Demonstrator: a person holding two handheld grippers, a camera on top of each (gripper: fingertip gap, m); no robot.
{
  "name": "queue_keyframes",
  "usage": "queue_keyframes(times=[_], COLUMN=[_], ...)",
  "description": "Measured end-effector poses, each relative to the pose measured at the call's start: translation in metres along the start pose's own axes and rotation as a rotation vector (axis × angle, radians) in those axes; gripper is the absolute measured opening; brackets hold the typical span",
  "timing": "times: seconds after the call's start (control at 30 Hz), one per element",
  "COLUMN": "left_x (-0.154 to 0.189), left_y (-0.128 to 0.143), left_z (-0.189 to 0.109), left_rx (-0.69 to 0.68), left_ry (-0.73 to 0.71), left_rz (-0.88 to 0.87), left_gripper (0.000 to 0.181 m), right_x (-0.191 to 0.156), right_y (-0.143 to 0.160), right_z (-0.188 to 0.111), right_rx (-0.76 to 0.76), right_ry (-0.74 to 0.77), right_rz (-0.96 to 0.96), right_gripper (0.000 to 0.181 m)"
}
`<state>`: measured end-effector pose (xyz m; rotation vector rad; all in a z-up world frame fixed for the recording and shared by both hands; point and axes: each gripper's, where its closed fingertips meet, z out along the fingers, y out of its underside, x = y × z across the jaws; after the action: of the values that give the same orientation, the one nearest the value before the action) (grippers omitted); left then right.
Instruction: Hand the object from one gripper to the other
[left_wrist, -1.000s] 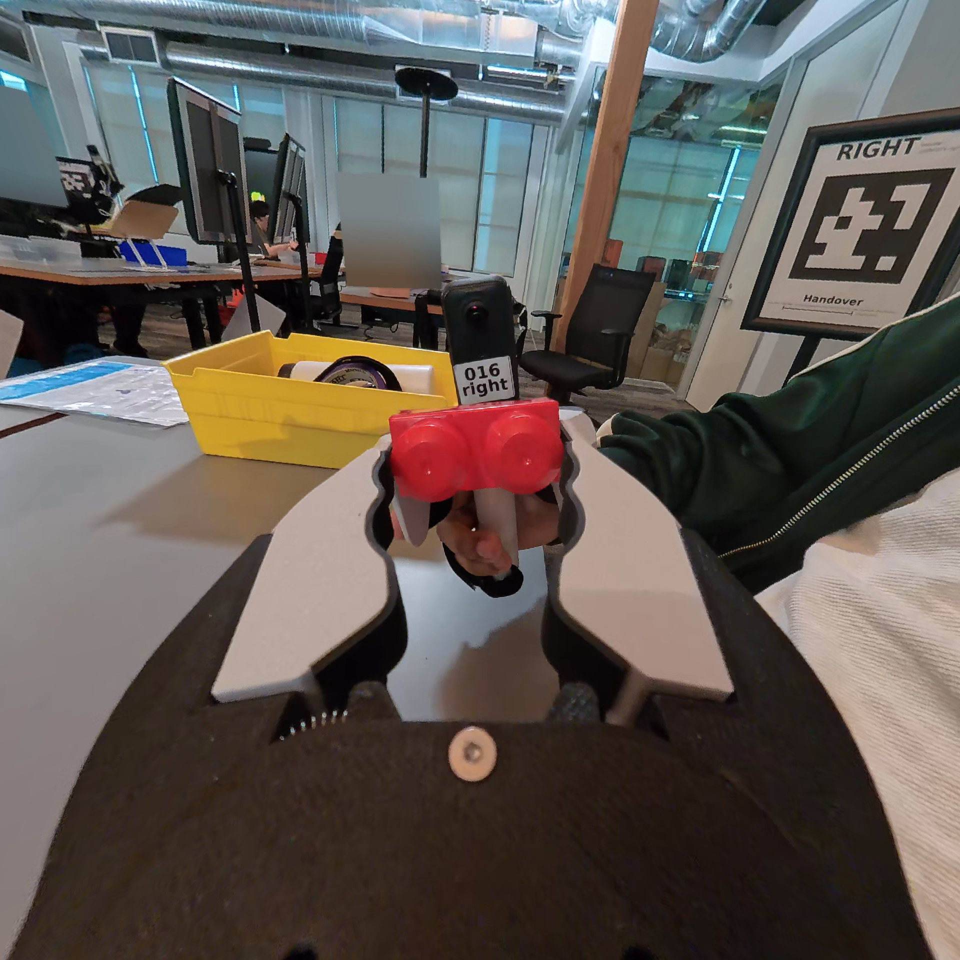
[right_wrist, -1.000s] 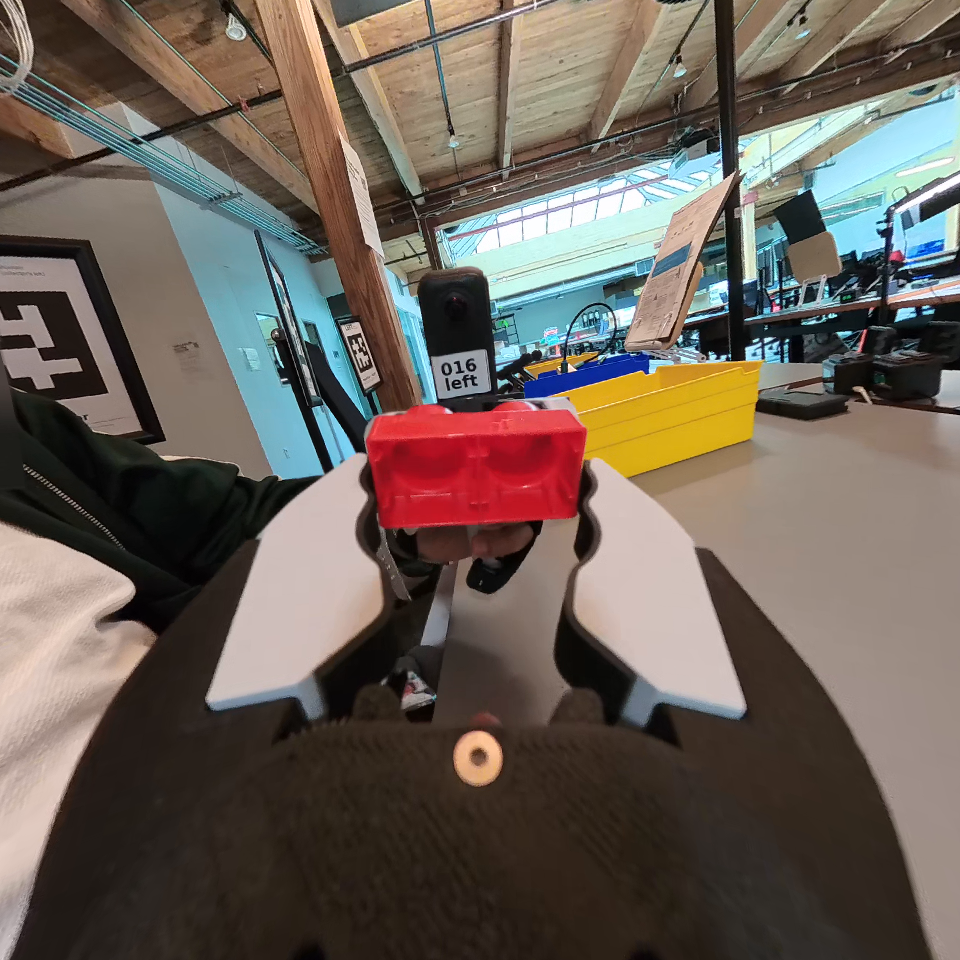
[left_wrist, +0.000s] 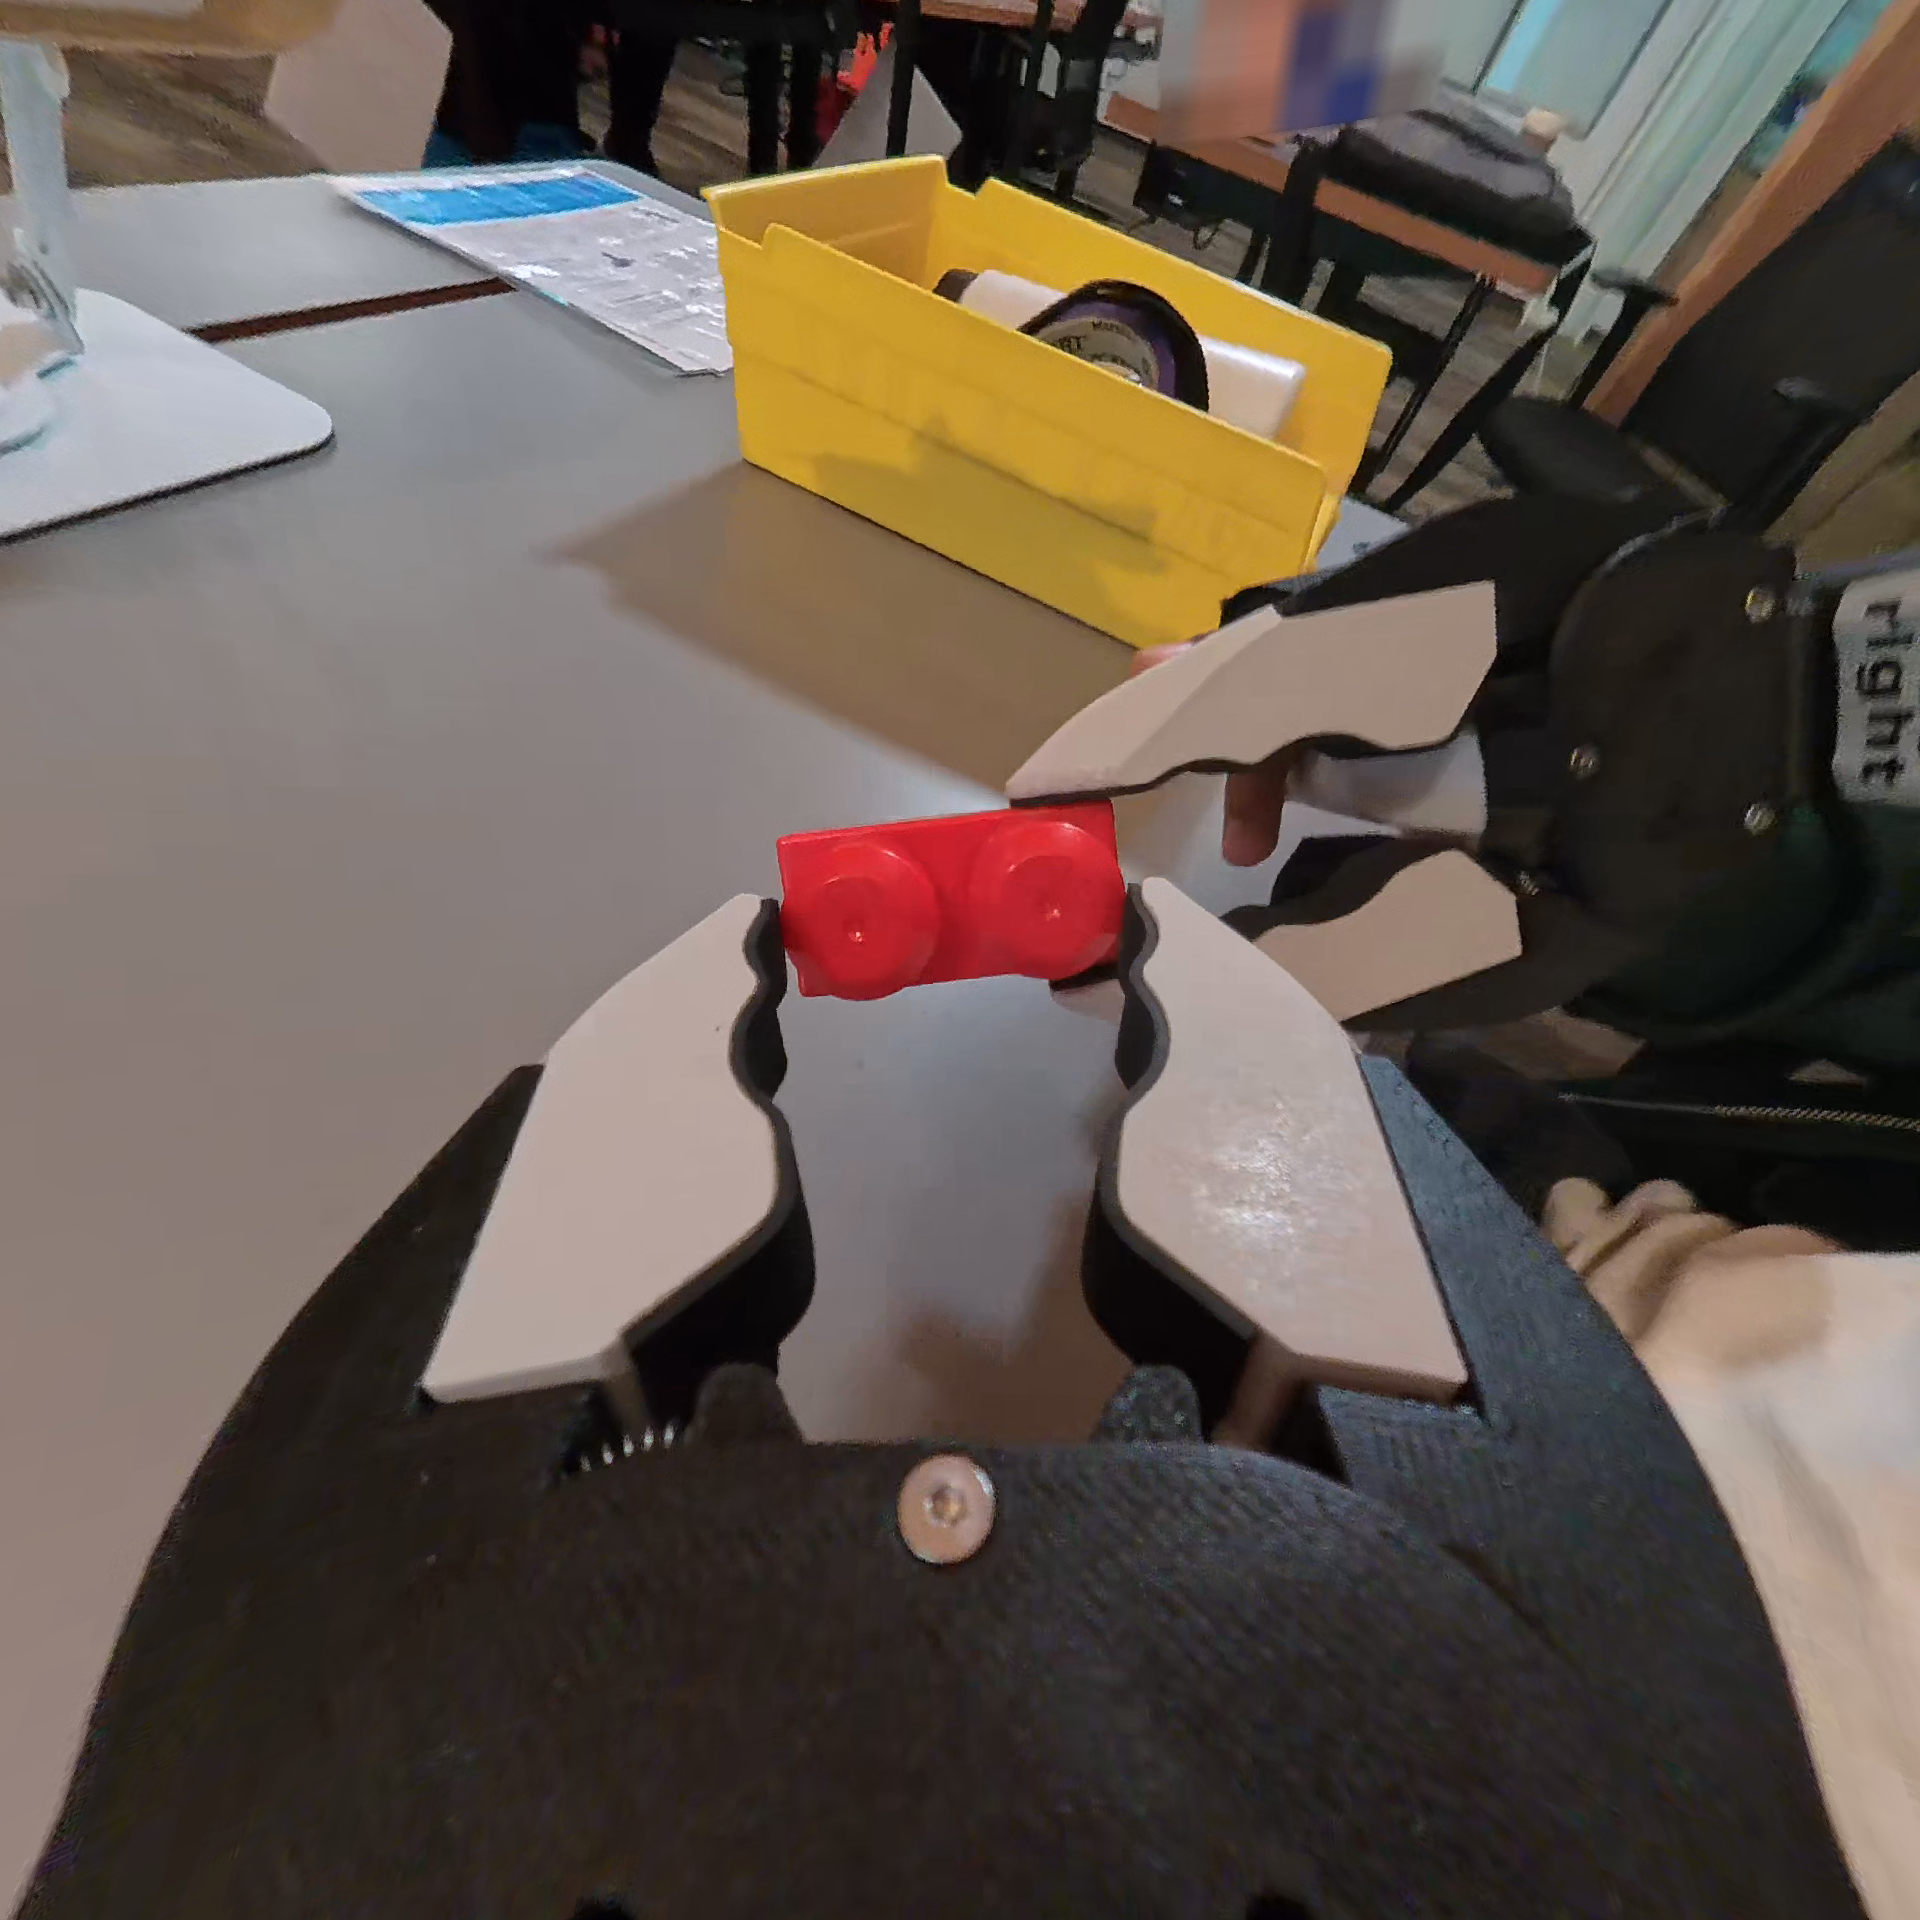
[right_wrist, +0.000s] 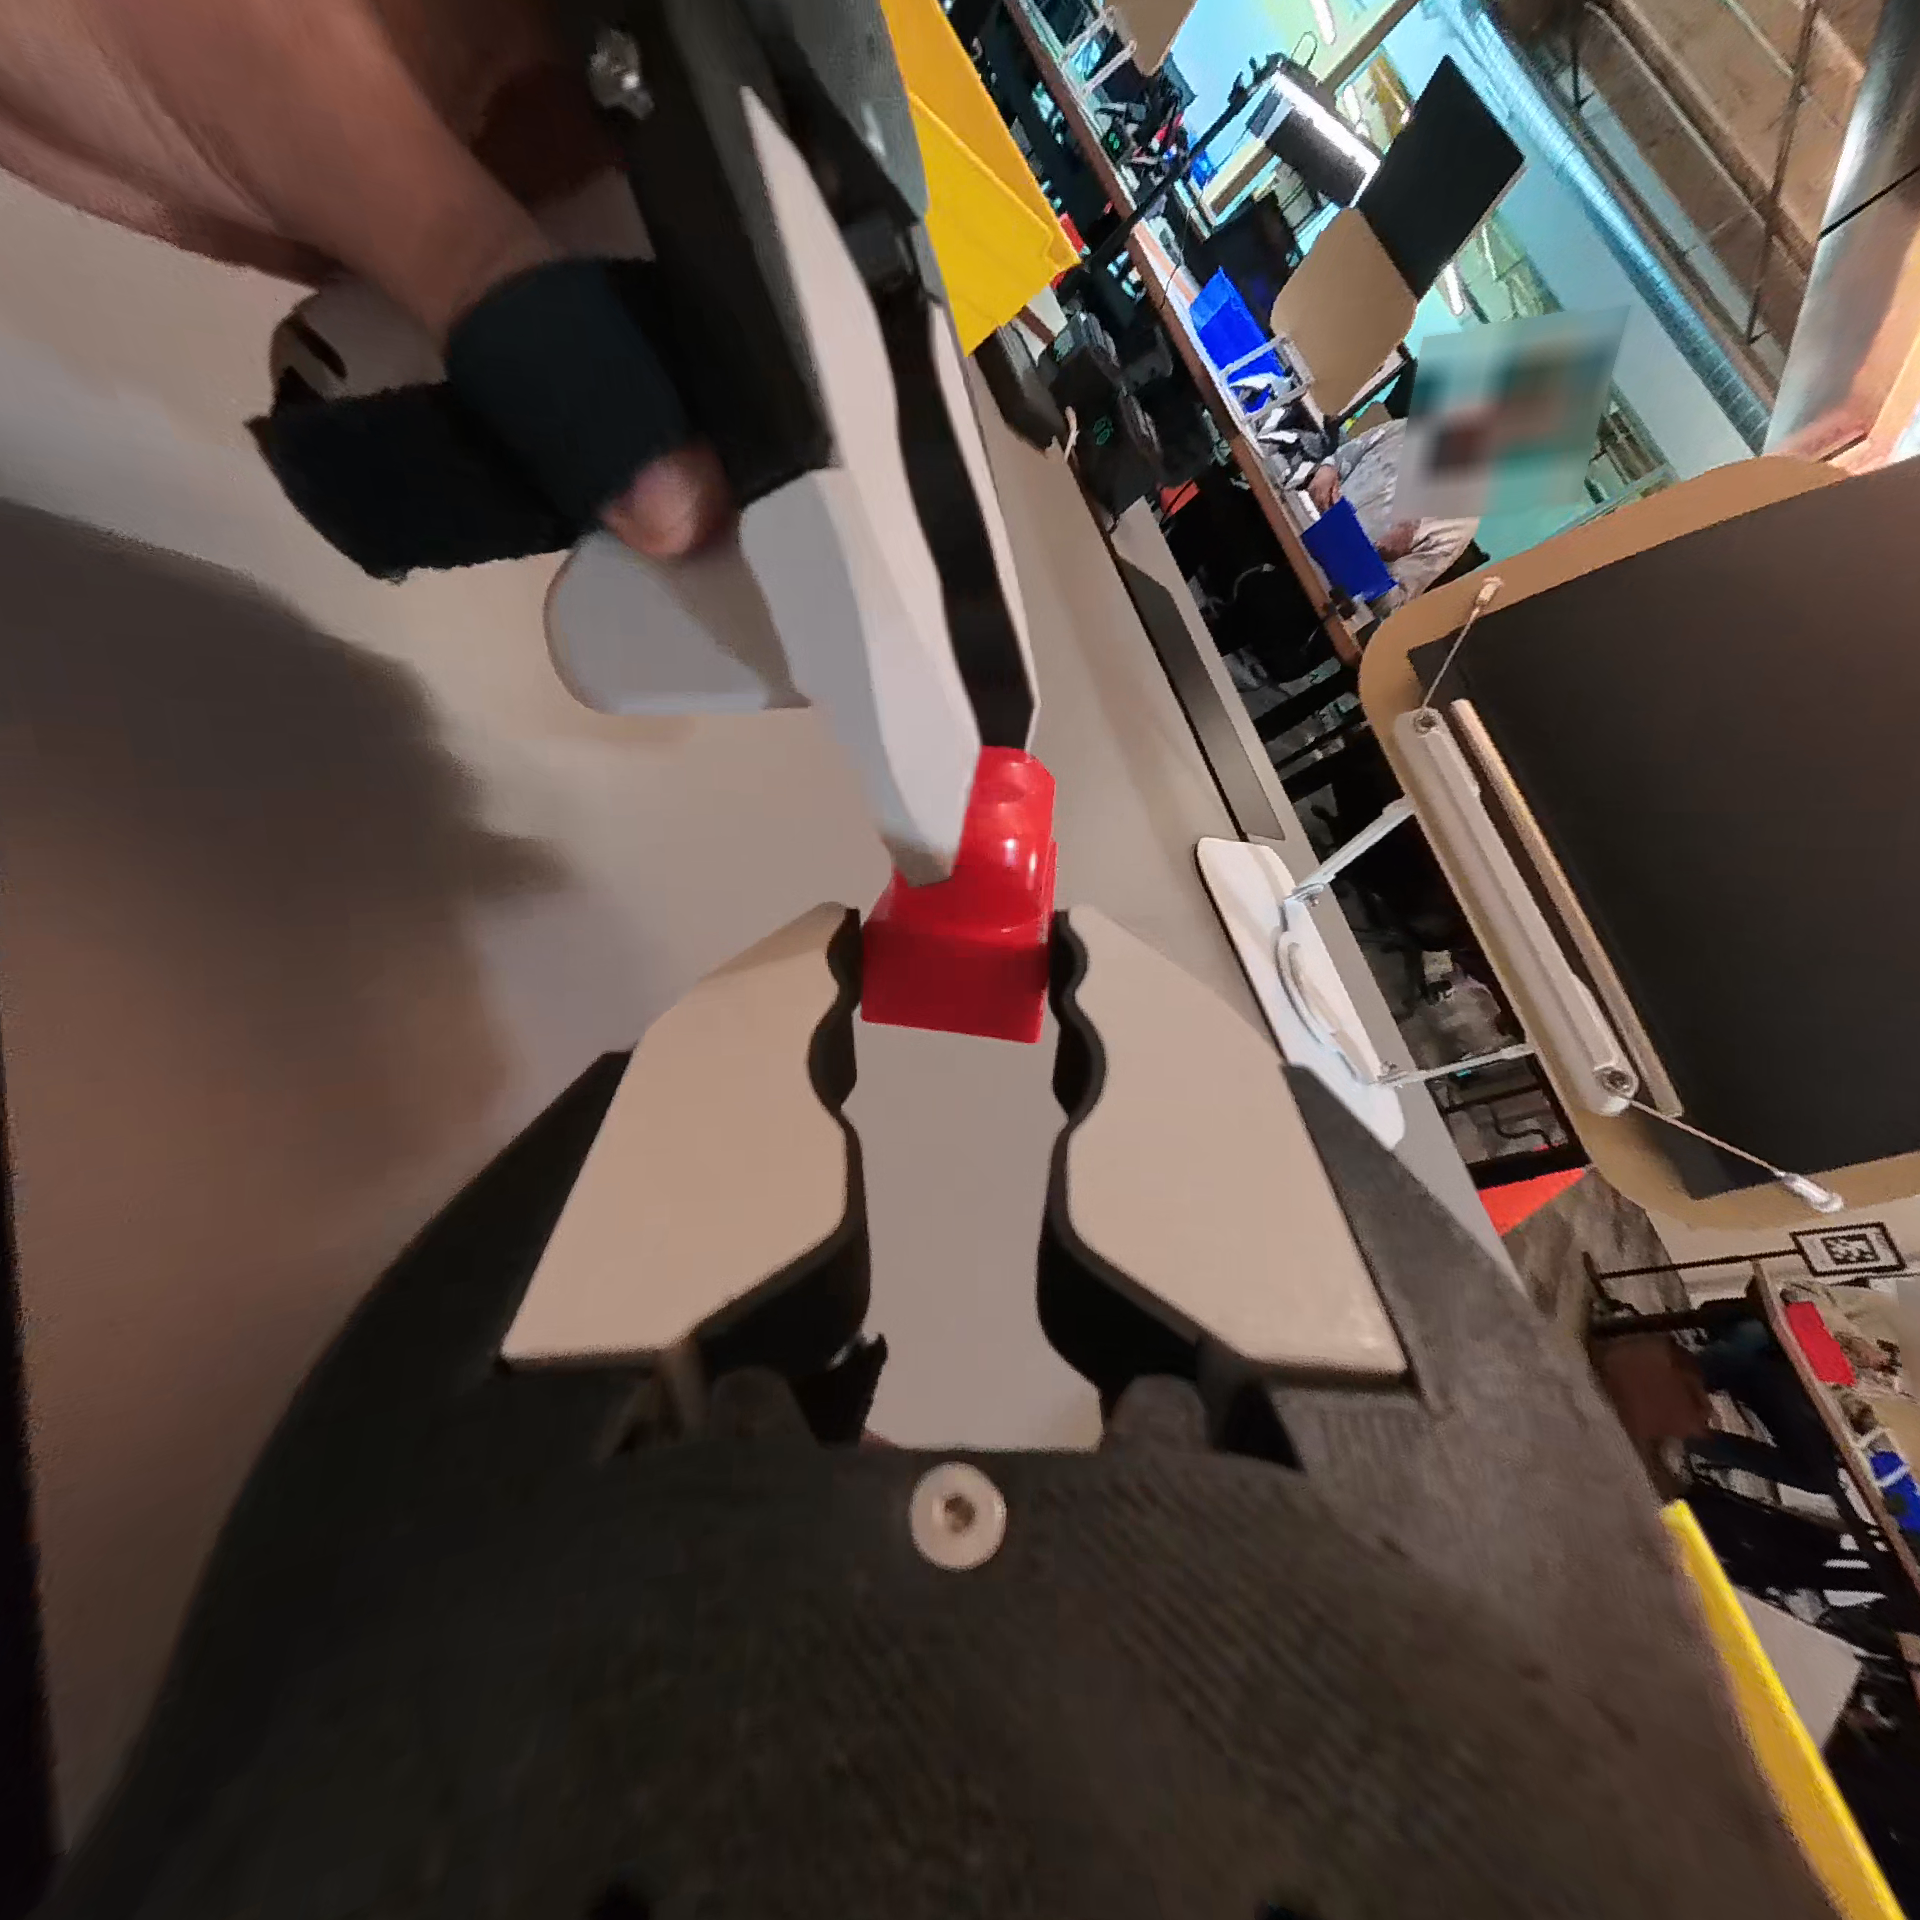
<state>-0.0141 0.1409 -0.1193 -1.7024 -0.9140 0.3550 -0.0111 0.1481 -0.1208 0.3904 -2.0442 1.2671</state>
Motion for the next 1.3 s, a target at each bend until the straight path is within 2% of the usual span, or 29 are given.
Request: queue_keyframes(times=[0.07,0.17,0.27,0.33,0.4,0.43,0.53,0.67,0.77,0.9,1.1,1.3], left_x=[0.001,0.003,0.001,-0.003,-0.004,-0.004,-0.004,-0.003,-0.001,0.004,0.005,0.005], left_y=[-0.001,-0.013,-0.022,-0.022,-0.011,-0.008,-0.006,-0.002,-0.001,0.001,-0.008,-0.005], left_z=[0.000,-0.001,-0.007,-0.009,-0.008,-0.006,-0.002,0.008,0.018,0.031,0.041,0.048], left_rx=[0.025,0.126,0.206,0.217,0.142,0.122,0.113,0.093,0.081,0.026,0.067,0.074], left_ry=[0.009,0.041,0.062,0.067,0.092,0.106,0.117,0.122,0.123,0.145,0.167,0.204], left_rz=[0.050,0.053,0.026,-0.004,-0.061,-0.078,-0.077,-0.034,0.011,0.020,0.024,-0.026], left_gripper=[0.062,0.082,0.089,0.085,0.067,0.067,0.066,0.066,0.069,0.070,0.070,0.072], right_x=[0.006,0.028,0.060,0.085,0.115,0.130,0.172,0.204,0.205,0.182,0.162,0.167], right_y=[0.001,0.008,0.009,0.007,0.014,0.020,0.052,0.131,0.181,0.211,0.224,0.218], right_z=[-0.002,-0.008,-0.026,-0.044,-0.068,-0.082,-0.129,-0.196,-0.226,-0.233,-0.244,-0.247], right_rx=[0.020,0.059,0.140,0.199,0.210,0.212,0.177,0.061,0.021,-0.075,-0.188,-0.113], right_ry=[-0.003,0.033,0.107,0.174,0.283,0.337,0.490,0.693,0.729,0.643,0.649,0.664], right_rz=[0.071,0.215,0.352,0.411,0.426,0.435,0.473,0.550,0.721,0.869,0.898,0.880], right_gripper=[0.035,0.035,0.035,0.035,0.035,0.035,0.035,0.035,0.035,0.034,0.034,0.035])
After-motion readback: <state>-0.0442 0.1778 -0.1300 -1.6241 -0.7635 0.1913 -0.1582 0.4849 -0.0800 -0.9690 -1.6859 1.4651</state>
